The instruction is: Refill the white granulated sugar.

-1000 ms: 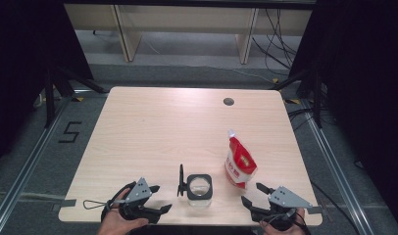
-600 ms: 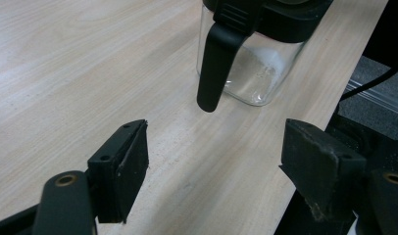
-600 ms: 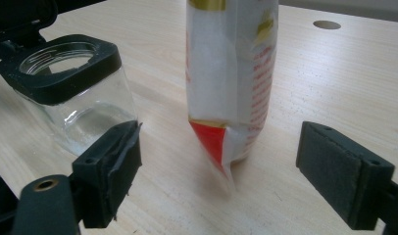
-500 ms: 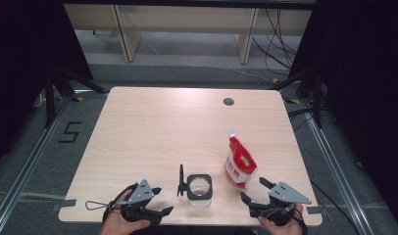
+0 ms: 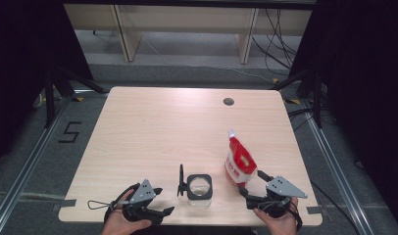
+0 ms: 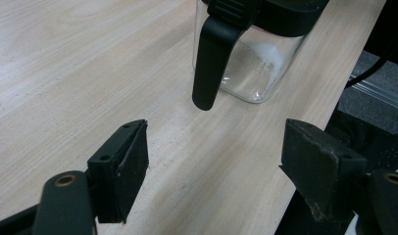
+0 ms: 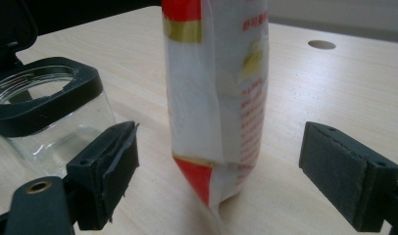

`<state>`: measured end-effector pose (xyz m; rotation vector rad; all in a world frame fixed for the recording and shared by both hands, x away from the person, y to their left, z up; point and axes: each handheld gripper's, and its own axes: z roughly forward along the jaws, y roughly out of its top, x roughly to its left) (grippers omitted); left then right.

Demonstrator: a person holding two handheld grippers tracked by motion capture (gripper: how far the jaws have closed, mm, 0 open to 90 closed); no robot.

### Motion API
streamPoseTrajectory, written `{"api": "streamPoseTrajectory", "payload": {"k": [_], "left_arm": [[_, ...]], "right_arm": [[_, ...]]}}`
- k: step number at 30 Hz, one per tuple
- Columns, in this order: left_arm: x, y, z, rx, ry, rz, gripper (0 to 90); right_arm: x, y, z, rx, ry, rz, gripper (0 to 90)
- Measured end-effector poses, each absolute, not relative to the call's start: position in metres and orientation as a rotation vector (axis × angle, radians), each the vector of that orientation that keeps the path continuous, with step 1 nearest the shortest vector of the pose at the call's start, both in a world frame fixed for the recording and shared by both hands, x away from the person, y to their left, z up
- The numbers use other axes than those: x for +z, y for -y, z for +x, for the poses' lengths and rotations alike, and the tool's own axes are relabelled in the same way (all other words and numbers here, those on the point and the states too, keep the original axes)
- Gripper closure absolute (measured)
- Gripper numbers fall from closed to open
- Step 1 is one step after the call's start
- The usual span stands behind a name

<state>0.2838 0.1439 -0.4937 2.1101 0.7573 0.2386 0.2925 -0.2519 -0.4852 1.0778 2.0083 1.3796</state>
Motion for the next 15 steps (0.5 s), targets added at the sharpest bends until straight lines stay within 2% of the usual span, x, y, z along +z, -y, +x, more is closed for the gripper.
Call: {"api": "streamPoseTrajectory", "payload": {"k": [15], "left_arm": [[-0.498,-0.145,0.282,0.236,-0.763,2.079,25.5]], "right_arm": [[-0.494,0.238,0.309,1.405,-2.023,1.061,16.2]]}}
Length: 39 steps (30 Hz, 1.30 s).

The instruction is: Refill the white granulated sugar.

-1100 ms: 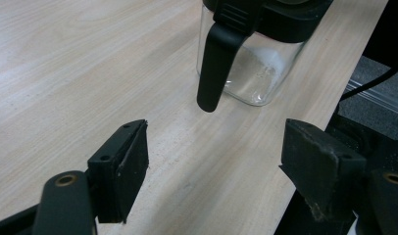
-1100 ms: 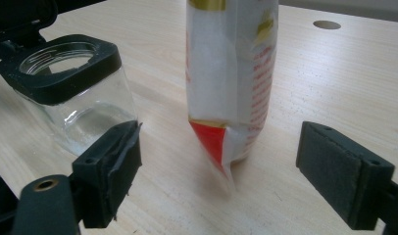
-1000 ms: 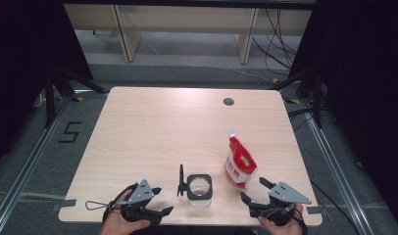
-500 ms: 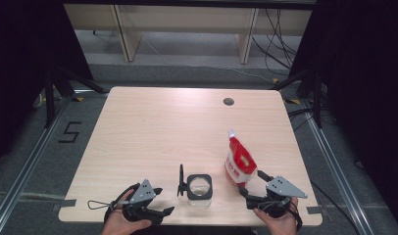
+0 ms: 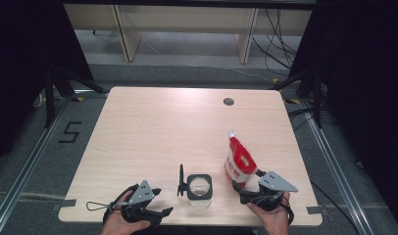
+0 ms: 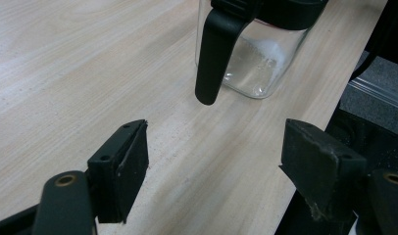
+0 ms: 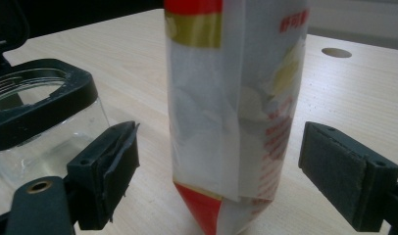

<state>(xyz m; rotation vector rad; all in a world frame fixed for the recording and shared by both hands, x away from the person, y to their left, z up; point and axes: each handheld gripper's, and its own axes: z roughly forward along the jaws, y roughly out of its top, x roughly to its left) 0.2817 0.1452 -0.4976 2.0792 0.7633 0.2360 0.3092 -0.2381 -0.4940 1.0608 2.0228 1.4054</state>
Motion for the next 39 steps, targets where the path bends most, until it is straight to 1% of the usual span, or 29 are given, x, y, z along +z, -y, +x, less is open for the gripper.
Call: {"api": "streamPoseTrajectory", "payload": {"k": [5,8,14,16,17,20,22,30,31,32,33,34,39], "left_arm": [[-0.498,-0.144,0.282,0.237,-0.765,2.088,25.5],[-0.498,-0.145,0.282,0.238,-0.762,2.100,25.5],[-0.497,-0.148,0.284,0.255,-0.718,2.118,25.6],[-0.498,-0.146,0.284,0.252,-0.728,2.099,25.5],[-0.499,-0.145,0.282,0.236,-0.760,2.099,25.6],[-0.498,-0.146,0.283,0.252,-0.717,2.123,25.5],[-0.499,-0.145,0.282,0.236,-0.747,2.112,25.5],[-0.499,-0.146,0.283,0.249,-0.741,2.127,25.5],[-0.499,-0.146,0.284,0.253,-0.713,2.136,25.6],[-0.500,-0.143,0.281,0.228,-0.752,2.096,25.6],[-0.500,-0.143,0.281,0.225,-0.753,2.098,25.6],[-0.500,-0.144,0.282,0.233,-0.746,2.112,25.6],[-0.499,-0.144,0.283,0.242,-0.707,2.136,25.5]], "right_arm": [[-0.500,0.236,0.318,1.397,-2.020,1.039,16.9],[-0.501,0.232,0.317,1.389,-2.012,1.074,17.5],[-0.502,0.229,0.326,1.338,-1.988,0.890,17.2],[-0.504,0.227,0.327,1.351,-1.992,0.899,16.9],[-0.504,0.227,0.328,1.340,-2.000,0.895,17.2],[-0.505,0.227,0.330,1.348,-1.971,0.891,18.3],[-0.505,0.226,0.331,1.361,-1.970,0.891,18.6],[-0.505,0.226,0.331,1.398,-1.940,0.986,19.1],[-0.505,0.228,0.334,1.376,-1.948,0.955,20.0],[-0.506,0.227,0.334,1.404,-1.934,0.969,20.9],[-0.506,0.228,0.335,1.439,-1.921,0.987,20.9],[-0.507,0.227,0.334,1.476,-1.906,1.025,20.9],[-0.508,0.228,0.338,1.464,-1.898,0.988,20.1]]}}
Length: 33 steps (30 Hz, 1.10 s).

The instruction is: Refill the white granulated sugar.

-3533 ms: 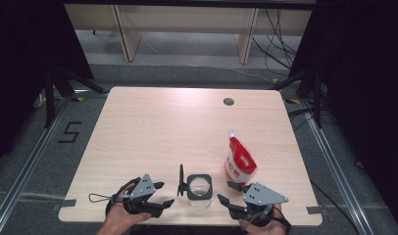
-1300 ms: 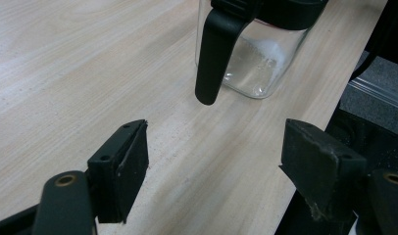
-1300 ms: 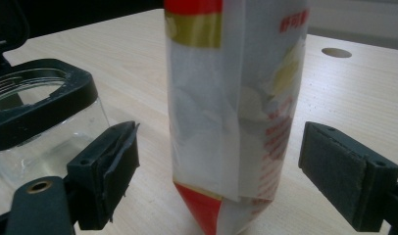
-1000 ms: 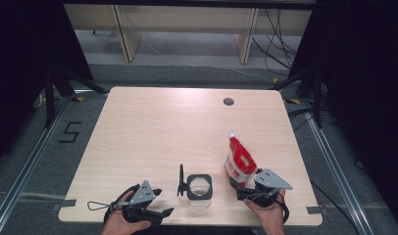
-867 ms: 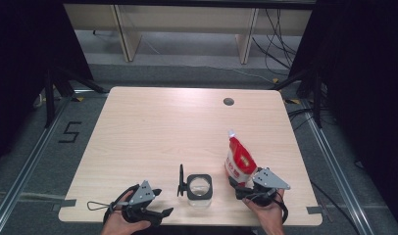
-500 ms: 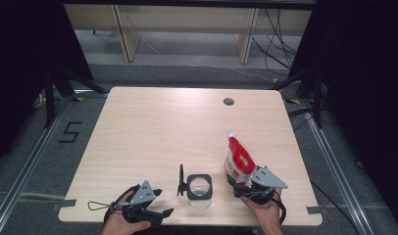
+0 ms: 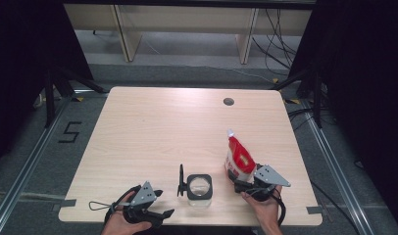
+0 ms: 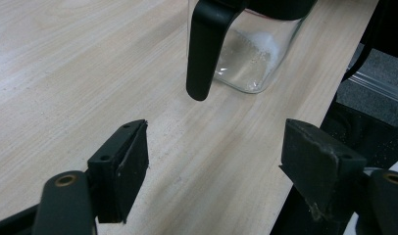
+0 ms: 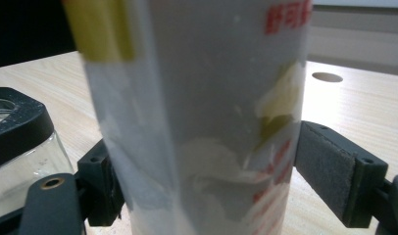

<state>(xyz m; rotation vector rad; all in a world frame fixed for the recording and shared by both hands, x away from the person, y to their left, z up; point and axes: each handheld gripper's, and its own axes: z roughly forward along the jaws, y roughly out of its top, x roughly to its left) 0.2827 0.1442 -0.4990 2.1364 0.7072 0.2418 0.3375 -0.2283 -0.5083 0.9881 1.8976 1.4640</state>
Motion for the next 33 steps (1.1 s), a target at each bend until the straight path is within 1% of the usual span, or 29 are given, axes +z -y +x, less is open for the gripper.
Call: {"api": "streamPoseTrajectory", "payload": {"k": [5,10,21,25,26,32,33], "left_arm": [[-0.5004,-0.1418,0.2810,0.224,-0.744,2.115,25.6],[-0.5003,-0.1415,0.2812,0.230,-0.737,2.122,25.6],[-0.4995,-0.1421,0.2827,0.246,-0.698,2.150,25.6],[-0.4994,-0.1422,0.2829,0.246,-0.696,2.151,25.7],[-0.4995,-0.1422,0.2829,0.245,-0.697,2.150,25.7],[-0.4995,-0.1422,0.2822,0.241,-0.716,2.156,25.7],[-0.5002,-0.1400,0.2809,0.210,-0.736,2.123,25.7]], "right_arm": [[-0.5086,0.2264,0.3377,1.479,-1.890,1.000,19.6],[-0.5100,0.2256,0.3394,1.517,-1.857,1.014,17.9],[-0.5166,0.2253,0.3428,1.538,-1.859,1.036,18.6],[-0.5169,0.2241,0.3427,1.544,-1.849,1.053,21.3],[-0.5168,0.2244,0.3439,1.533,-1.858,1.017,24.3],[-0.5173,0.2234,0.3445,1.546,-1.861,1.005,27.9],[-0.5172,0.2232,0.3440,1.542,-1.861,1.018,28.3]]}}
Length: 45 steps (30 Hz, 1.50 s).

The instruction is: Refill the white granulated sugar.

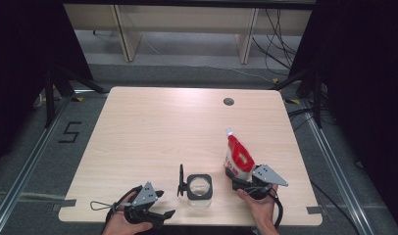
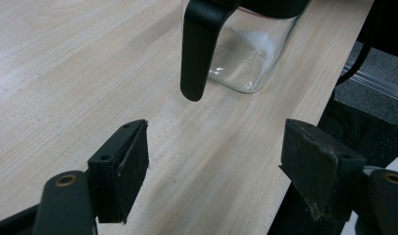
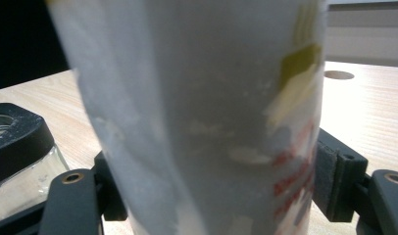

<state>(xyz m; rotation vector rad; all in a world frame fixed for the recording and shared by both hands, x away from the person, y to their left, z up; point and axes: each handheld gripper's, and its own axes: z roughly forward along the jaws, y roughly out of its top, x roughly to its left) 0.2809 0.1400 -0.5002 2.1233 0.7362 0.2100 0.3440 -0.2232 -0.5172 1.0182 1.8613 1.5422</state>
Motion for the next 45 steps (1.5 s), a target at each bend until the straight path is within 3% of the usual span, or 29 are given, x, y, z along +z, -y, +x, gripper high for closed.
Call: {"api": "streamPoseTrajectory", "payload": {"k": [6,14,32,45], "left_arm": [[-0.499,-0.143,0.283,0.227,-0.714,2.164,25.8],[-0.501,-0.141,0.281,0.226,-0.743,2.103,25.9],[-0.499,-0.144,0.281,0.239,-0.728,2.101,26.1],[-0.500,-0.147,0.283,0.252,-0.741,2.121,26.0]], "right_arm": [[-0.513,0.225,0.345,1.538,-1.893,1.022,33.2],[-0.509,0.226,0.345,1.504,-1.892,1.022,36.1],[-0.492,0.219,0.333,1.347,-1.895,0.826,37.2],[-0.462,0.226,0.299,1.143,-1.893,0.576,37.3]]}}
